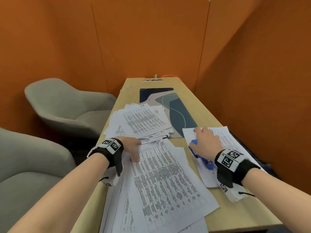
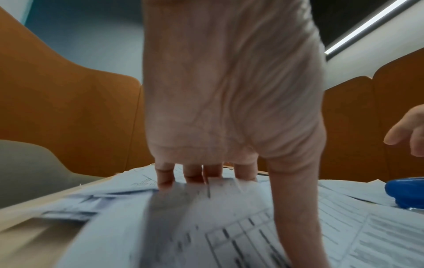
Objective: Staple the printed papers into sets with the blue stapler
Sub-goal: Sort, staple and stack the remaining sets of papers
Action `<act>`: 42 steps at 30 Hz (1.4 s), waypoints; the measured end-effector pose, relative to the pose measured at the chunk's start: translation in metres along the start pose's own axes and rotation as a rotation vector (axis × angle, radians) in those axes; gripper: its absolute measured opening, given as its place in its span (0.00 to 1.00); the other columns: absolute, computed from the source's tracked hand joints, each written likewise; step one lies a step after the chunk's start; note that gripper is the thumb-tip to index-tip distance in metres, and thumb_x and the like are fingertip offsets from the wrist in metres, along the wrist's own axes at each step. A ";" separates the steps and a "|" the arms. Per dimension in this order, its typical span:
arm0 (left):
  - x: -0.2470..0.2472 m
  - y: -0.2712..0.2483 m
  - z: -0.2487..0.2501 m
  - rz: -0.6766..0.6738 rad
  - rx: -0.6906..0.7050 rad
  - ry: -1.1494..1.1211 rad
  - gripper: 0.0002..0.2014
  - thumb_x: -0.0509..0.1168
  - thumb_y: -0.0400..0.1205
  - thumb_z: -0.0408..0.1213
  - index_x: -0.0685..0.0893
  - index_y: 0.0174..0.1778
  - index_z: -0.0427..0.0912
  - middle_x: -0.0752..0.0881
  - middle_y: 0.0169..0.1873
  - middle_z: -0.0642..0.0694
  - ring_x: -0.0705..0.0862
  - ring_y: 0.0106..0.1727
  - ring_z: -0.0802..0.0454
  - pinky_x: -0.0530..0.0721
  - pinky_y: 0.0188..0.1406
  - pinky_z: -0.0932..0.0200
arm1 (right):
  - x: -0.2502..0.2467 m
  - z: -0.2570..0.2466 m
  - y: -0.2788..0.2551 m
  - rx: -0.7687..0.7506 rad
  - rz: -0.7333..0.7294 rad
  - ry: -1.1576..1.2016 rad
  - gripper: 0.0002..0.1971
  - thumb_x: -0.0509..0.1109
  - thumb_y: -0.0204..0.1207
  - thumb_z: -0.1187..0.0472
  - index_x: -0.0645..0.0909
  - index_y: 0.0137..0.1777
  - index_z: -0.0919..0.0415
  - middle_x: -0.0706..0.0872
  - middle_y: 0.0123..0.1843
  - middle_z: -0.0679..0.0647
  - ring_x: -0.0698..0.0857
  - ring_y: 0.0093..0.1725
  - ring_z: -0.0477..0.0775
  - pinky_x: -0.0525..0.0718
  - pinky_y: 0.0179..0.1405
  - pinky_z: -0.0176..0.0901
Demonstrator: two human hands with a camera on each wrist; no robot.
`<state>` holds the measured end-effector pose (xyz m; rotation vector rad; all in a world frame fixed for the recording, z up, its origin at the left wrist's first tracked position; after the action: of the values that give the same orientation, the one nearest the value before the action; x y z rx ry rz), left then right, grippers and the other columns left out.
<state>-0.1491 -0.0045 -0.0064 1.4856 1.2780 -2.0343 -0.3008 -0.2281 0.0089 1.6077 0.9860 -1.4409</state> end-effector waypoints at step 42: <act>-0.031 -0.087 0.014 1.313 0.096 -1.297 0.11 0.61 0.83 0.32 0.68 0.57 0.48 0.79 0.45 0.62 0.82 0.49 0.54 0.80 0.52 0.52 | -0.070 -0.085 0.012 0.018 -0.027 1.745 0.28 0.67 0.67 0.65 0.72 0.70 0.59 0.85 0.64 0.60 0.84 0.63 0.64 0.78 0.67 0.68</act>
<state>-0.2046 0.0253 0.0626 0.3847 -0.3148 -1.4297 -0.2591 -0.1604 0.0860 2.7332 1.7632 0.3659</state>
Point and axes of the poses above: each hand's wrist, its own y-axis towards the middle knuckle, its own x-axis out of the palm, z = x × y, the point moved 1 cm from there along y, towards the middle knuckle
